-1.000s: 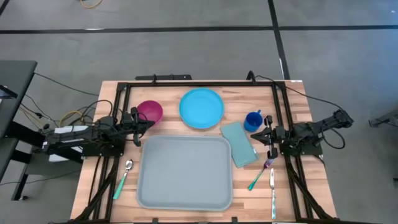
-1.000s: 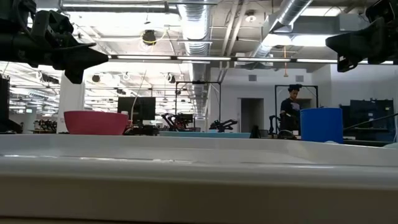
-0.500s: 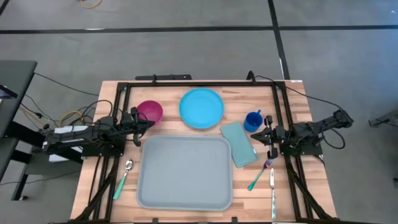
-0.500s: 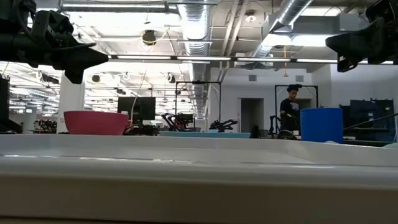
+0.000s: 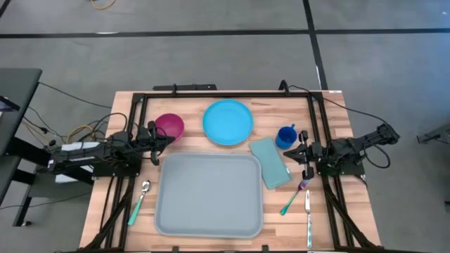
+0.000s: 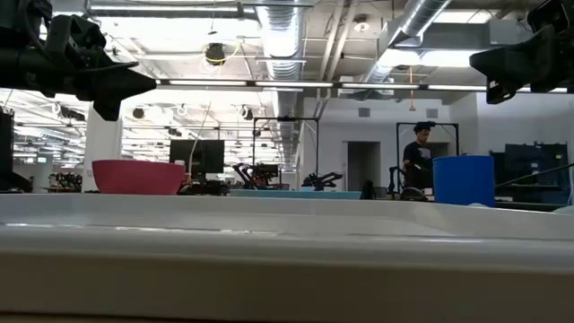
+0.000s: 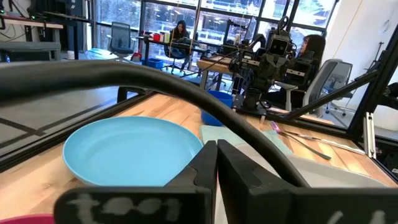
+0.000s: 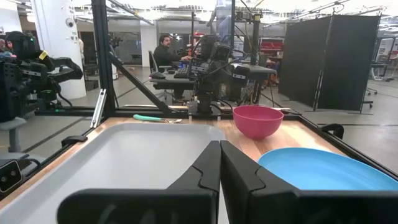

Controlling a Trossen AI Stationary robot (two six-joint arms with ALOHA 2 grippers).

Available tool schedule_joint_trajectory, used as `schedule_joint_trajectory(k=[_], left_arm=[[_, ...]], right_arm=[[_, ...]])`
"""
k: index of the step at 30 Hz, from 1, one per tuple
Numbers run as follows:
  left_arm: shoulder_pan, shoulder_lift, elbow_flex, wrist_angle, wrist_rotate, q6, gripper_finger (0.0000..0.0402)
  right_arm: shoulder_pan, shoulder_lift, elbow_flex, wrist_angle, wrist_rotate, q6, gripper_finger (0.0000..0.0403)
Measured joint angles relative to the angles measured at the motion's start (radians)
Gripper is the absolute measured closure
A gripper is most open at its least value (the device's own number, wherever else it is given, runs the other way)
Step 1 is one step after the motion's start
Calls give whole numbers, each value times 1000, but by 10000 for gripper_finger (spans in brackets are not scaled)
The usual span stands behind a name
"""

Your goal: Set up tray

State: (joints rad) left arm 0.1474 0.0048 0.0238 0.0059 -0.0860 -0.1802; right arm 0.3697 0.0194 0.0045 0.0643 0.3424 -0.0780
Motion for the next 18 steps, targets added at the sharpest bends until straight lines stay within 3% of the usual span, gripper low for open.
schedule_joint_trajectory(k=[11, 18], left_arm=[[0, 0, 0, 3, -3, 6, 401], [0, 0, -2, 127, -107, 105, 401]], right_arm=[[0, 0, 0, 0, 0, 0, 403], [0, 0, 0, 0, 0, 0, 403]])
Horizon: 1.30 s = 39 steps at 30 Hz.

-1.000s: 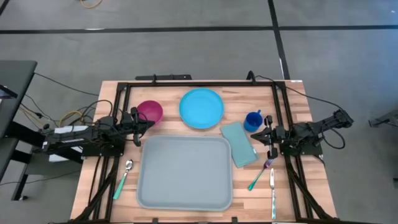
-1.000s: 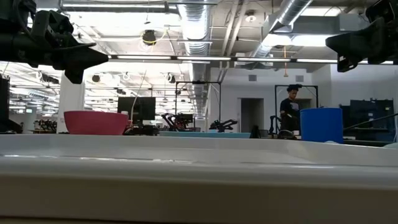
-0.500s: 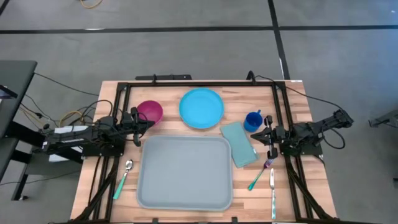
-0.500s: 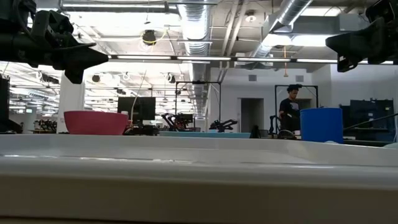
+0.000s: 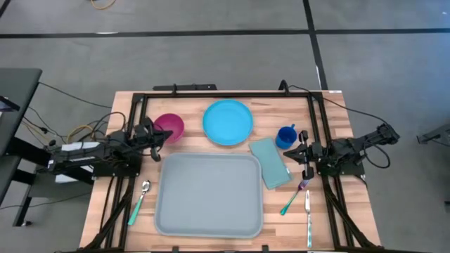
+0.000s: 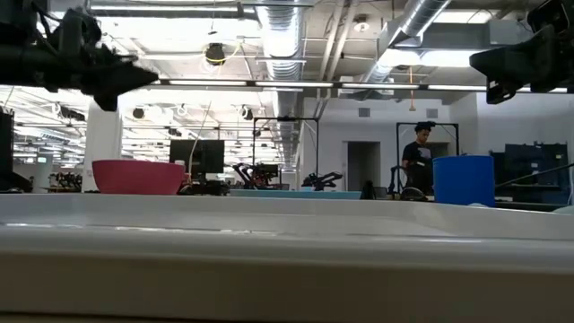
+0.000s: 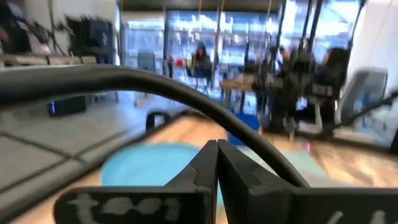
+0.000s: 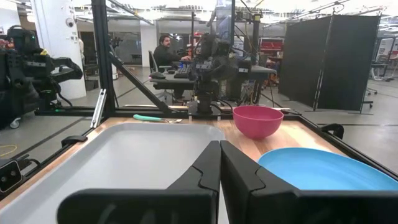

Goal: Set up tray
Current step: Put the blue mug on the gray tray

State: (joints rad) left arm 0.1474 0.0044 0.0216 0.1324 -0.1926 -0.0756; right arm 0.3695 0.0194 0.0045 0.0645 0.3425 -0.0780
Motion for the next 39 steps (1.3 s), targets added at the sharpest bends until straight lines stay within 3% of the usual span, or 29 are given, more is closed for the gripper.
schedule_joint_trajectory(k=[7, 12, 19, 25, 31, 36, 39], left_arm=[[0, 0, 0, 193, 0, -74, 401], [0, 0, 1, 233, 1, -161, 401], [0, 0, 1, 148, 1, -171, 401], [0, 0, 1, -71, 2, -176, 401], [0, 15, 3, -78, 36, -347, 401], [0, 15, 3, -100, 97, -346, 401], [0, 15, 4, -124, 111, -361, 401]], right_arm=[[0, 0, 0, 0, 0, 0, 403], [0, 0, 0, 0, 0, 0, 403], [0, 0, 0, 0, 0, 0, 403], [0, 0, 0, 0, 0, 0, 403], [0, 0, 0, 0, 0, -5, 403], [0, 0, 0, 0, 0, -216, 403], [0, 0, 0, 0, 0, -239, 403]])
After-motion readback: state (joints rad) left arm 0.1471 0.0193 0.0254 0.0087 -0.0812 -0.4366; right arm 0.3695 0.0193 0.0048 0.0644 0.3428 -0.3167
